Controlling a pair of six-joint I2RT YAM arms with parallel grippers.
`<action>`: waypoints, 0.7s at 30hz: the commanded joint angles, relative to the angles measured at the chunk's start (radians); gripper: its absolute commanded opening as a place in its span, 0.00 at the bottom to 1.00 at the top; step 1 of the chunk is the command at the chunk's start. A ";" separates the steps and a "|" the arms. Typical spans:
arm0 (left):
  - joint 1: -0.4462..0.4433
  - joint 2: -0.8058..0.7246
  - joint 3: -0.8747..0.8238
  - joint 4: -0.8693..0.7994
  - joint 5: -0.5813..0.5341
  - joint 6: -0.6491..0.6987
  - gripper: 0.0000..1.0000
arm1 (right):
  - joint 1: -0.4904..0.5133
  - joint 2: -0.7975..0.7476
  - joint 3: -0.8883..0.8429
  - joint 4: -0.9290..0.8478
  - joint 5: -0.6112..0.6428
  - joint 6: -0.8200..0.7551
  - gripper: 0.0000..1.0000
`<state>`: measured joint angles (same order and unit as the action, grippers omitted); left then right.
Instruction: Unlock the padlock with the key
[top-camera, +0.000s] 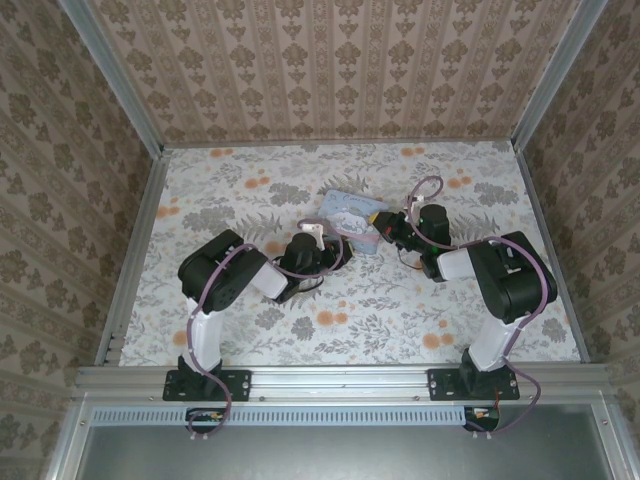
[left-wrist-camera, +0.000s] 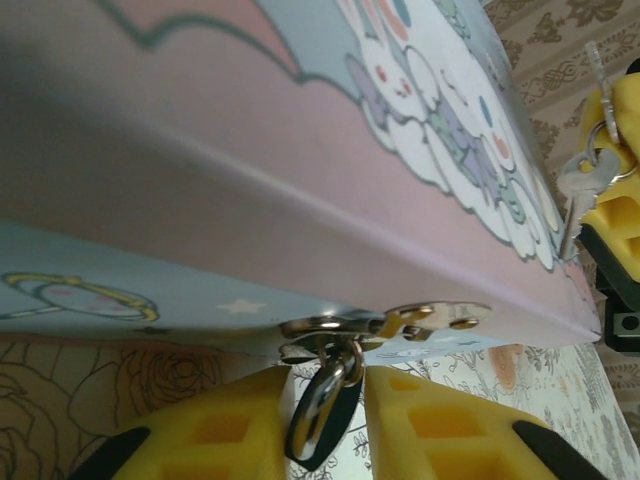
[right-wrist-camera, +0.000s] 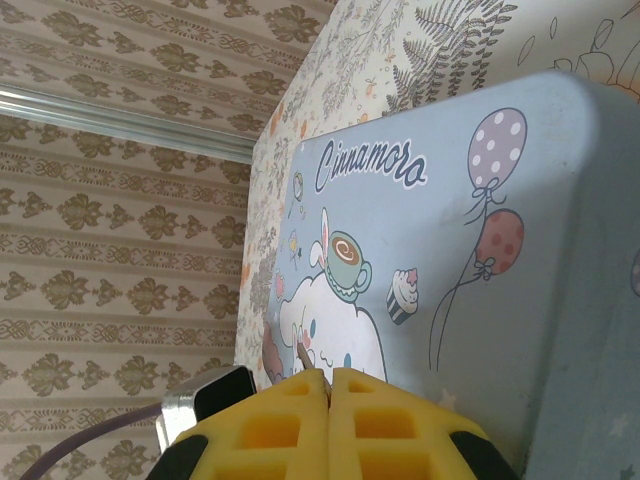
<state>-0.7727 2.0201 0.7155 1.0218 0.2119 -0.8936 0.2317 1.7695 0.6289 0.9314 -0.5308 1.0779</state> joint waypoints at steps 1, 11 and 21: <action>-0.004 0.012 0.007 -0.069 0.004 0.010 0.22 | -0.001 0.013 0.020 -0.006 -0.014 0.006 0.00; 0.014 -0.003 -0.006 -0.053 0.043 -0.044 0.05 | 0.000 -0.053 0.013 -0.028 -0.031 0.006 0.00; 0.046 -0.042 -0.025 -0.006 0.142 -0.189 0.00 | 0.028 -0.310 -0.101 -0.174 -0.040 -0.034 0.00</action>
<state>-0.7380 2.0052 0.7040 1.0172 0.3019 -1.0122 0.2428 1.5146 0.5774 0.8257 -0.5526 1.0702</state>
